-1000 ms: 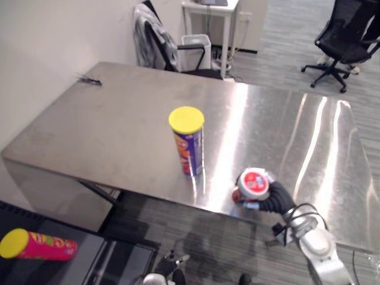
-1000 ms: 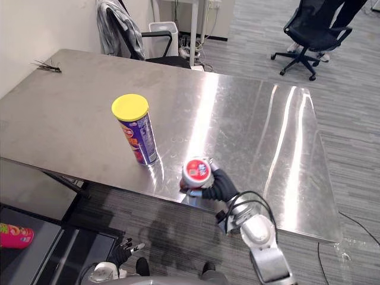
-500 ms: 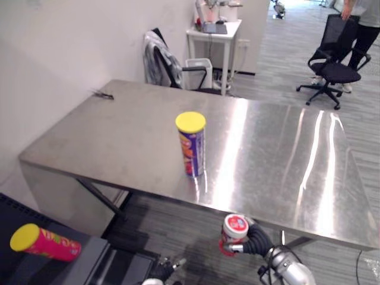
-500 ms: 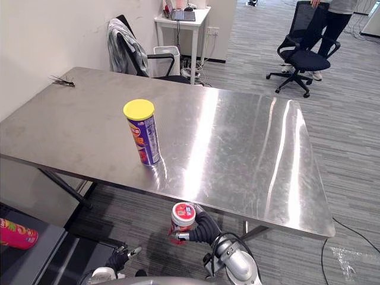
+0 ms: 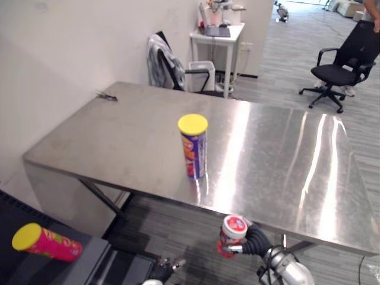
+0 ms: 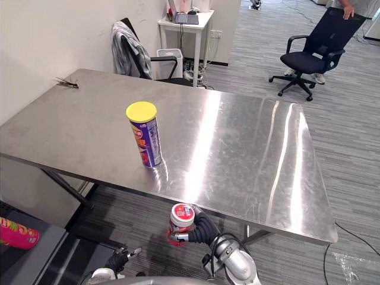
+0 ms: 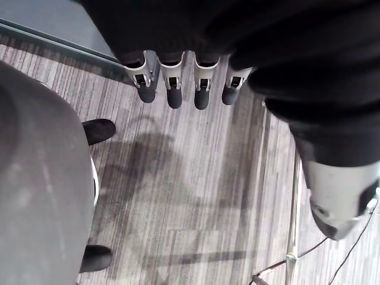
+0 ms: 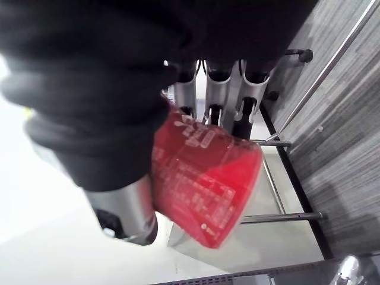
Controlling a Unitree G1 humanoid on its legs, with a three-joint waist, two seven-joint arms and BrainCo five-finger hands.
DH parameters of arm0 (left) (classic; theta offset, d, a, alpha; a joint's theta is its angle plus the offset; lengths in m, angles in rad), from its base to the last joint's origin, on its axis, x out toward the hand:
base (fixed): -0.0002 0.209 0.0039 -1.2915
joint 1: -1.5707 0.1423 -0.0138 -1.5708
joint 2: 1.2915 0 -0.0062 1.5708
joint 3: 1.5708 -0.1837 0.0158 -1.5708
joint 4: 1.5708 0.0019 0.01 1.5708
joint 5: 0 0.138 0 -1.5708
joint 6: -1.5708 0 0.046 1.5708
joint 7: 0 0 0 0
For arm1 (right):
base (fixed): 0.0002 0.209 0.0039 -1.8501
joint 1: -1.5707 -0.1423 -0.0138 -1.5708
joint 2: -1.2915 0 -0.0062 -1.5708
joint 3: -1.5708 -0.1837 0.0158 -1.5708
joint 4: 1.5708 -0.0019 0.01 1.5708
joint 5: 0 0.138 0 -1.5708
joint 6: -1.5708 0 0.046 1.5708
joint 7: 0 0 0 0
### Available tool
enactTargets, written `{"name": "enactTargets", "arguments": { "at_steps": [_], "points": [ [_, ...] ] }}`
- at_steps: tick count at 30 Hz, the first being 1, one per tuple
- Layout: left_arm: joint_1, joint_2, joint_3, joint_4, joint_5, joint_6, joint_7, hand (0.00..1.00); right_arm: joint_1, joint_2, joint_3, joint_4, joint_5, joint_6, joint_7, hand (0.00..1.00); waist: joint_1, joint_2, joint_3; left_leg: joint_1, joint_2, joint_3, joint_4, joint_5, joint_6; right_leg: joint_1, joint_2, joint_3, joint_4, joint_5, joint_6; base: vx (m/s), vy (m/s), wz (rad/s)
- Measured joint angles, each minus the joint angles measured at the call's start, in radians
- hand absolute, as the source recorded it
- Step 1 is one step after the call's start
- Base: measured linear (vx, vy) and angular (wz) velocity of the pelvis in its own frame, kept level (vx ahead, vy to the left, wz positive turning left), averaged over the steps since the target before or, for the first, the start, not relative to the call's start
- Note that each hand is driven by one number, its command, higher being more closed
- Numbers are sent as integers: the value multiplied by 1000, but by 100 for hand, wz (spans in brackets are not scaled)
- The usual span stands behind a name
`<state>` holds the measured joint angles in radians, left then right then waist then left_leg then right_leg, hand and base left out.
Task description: Put the gum and the chips on the shelf.
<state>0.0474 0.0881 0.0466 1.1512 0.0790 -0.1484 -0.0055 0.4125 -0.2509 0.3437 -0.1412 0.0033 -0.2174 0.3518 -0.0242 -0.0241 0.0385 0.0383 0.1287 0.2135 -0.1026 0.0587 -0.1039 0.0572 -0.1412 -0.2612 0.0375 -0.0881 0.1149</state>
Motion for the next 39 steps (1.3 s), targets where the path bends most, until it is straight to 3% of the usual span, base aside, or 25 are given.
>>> {"name": "enactTargets", "arguments": {
  "at_steps": [2, 4, 7, 10, 14, 15, 16, 18, 19, 20, 21, 22, 23, 24, 25, 26, 27, 28, 29, 30, 33, 39],
  "points": [
    [1, 1, 1, -1, -22, 1, 0, 0, -7, -24, 2, 0, 1, 0, 2, 100, 2, 10, 8, -1, 4, 2, 5, -2, -2, -14, 0, 3, 23, -8, -9, -15, -2, -3],
    [3, 6, 1, -2, -41, 3, 0, 0, -21, -44, 2, -1, 12, 0, 5, 100, 4, 3, 16, -38, 6, -3, 40, -12, -5, -72, -15, 10, 121, -53, -11, -53, -10, 5],
    [-15, 26, 4, -21, -144, 2, -2, 0, -48, -94, -3, -6, 26, 0, 5, 100, 7, -13, 77, -145, 5, -60, 255, -95, -8, -147, -64, -13, 331, -159, -19, -74, -60, 38],
    [-15, 30, 13, -47, -242, -5, -15, 0, -69, -136, -7, -11, 41, 0, 6, 100, 11, -10, 115, -226, -6, -133, 369, -130, -18, -193, -108, -67, 485, -250, -29, -113, -109, 67],
    [-17, 33, 23, -60, -360, -9, -44, 0, -68, -169, -53, -41, 43, 0, 6, 100, 27, -8, 153, -274, -42, -252, 373, -92, -28, -191, -163, -193, 595, -329, -47, -105, -146, 107],
    [-16, 32, 28, -63, -392, -10, -52, 0, -71, -183, -75, -55, 43, -2, 6, 100, 31, -23, 163, -277, -48, -263, 336, -61, -20, -191, -180, -230, 617, -345, -55, -108, -175, 101],
    [-14, 34, 34, -70, -392, -10, -68, 0, -81, -189, -95, -56, 43, -2, 6, 100, 32, -21, 163, -273, -34, -219, 282, -41, 10, -185, -193, -273, 622, -351, -66, -113, -212, 108],
    [-14, 39, 44, -73, -389, -9, -82, 0, -95, -195, -117, -57, 43, -2, 6, 100, 30, -34, 171, -270, 9, -77, 252, -27, 50, -185, -219, -322, 620, -351, -82, -69, -118, 83],
    [-14, 42, 51, -80, -385, -7, -89, 0, -104, -194, -129, -57, 43, -2, 8, 100, 30, -37, 172, -285, 50, 71, 342, -24, 62, -186, -242, -356, 620, -350, -88, -54, -49, 71],
    [-12, 42, 56, -88, -377, -7, -89, 0, -108, -193, -133, -56, 43, -2, 7, 100, 29, -35, 171, -285, 79, 154, 440, -35, 81, -185, -252, -373, 618, -349, -89, -46, -52, 80],
    [-9, 42, 55, -94, -366, -4, -89, 0, -117, -189, -138, -56, 43, -2, 5, 100, 26, -29, 168, -279, 117, 236, 553, -105, 90, -178, -260, -400, 613, -344, -86, -10, -32, 59],
    [-6, 42, 50, -101, -358, -4, -89, 0, -123, -181, -142, -56, 43, -2, 3, 100, 25, -24, 169, -280, 134, 266, 601, -130, 100, -176, -260, -411, 611, -339, -90, 0, -14, 67],
    [-1, 49, 34, -123, -326, -5, -89, 0, -134, -173, -148, -56, 43, -1, 2, 100, 27, -1, 161, -306, 153, 323, 636, -124, 131, -176, -253, -440, 615, -334, -86, -17, -23, 83],
    [0, 63, -16, -144, -290, -6, -90, 0, -141, -158, -152, -53, 43, 2, 3, 100, 22, -11, 158, -325, 134, 370, 596, -62, 203, -183, -249, -451, 593, -318, -100, -49, -21, 108],
    [-1, 74, -44, -162, -259, -6, -95, 0, -135, -147, -160, -52, 43, 2, 7, 100, 5, -23, 150, -310, 75, 371, 446, 25, 197, -194, -230, -451, 513, -301, -104, -116, -14, 141],
    [-14, 76, -41, -153, -212, -2, -105, 0, -124, -109, -195, -48, 43, 0, 9, 100, -13, -20, 138, -267, 53, 385, 378, -3, 202, -165, -214, -508, 406, -233, -107, -104, -8, 113],
    [-1, 74, -42, -153, -182, -1, -111, 0, -118, -77, -221, -43, 43, 3, 7, 100, -10, -27, 140, -222, 86, 469, 463, -74, 185, -156, -218, -527, 393, -218, -112, -79, -28, 93],
    [9, 66, -45, -149, -159, -1, -113, 0, -104, -56, -233, -48, 44, 6, 5, 100, -10, -24, 136, -187, 104, 512, 479, -86, 164, -149, -224, -549, 393, -216, -115, -10, -39, 97],
    [12, 45, -55, -125, -114, 1, -118, 0, -72, -31, -268, -53, 46, 9, 4, 100, -45, -7, 125, -124, 128, 569, 456, -63, 143, -132, -241, -610, 396, -216, -115, -38, 29, 143],
    [12, 30, -63, -120, -74, 4, -120, 0, -40, -18, -291, -52, 49, 18, 3, 100, -62, 7, 115, -110, 122, 578, 415, -24, 116, -119, -260, -667, 399, -212, -108, -53, 72, 147],
    [15, 34, -70, -107, -51, 5, -118, 0, 1, 5, -282, -51, 52, 37, 4, 100, -55, 19, 95, -142, 78, 591, 354, 10, 123, -103, -271, -744, 358, -176, -82, -42, 93, 84],
    [16, 31, -72, -106, -29, 5, -117, 0, -30, 18, -259, -35, 39, 38, -15, 100, -51, 42, 86, -151, -10, 491, 137, 31, 114, -168, -291, -771, 393, -145, -84, -66, 112, 25]
  ]
}}
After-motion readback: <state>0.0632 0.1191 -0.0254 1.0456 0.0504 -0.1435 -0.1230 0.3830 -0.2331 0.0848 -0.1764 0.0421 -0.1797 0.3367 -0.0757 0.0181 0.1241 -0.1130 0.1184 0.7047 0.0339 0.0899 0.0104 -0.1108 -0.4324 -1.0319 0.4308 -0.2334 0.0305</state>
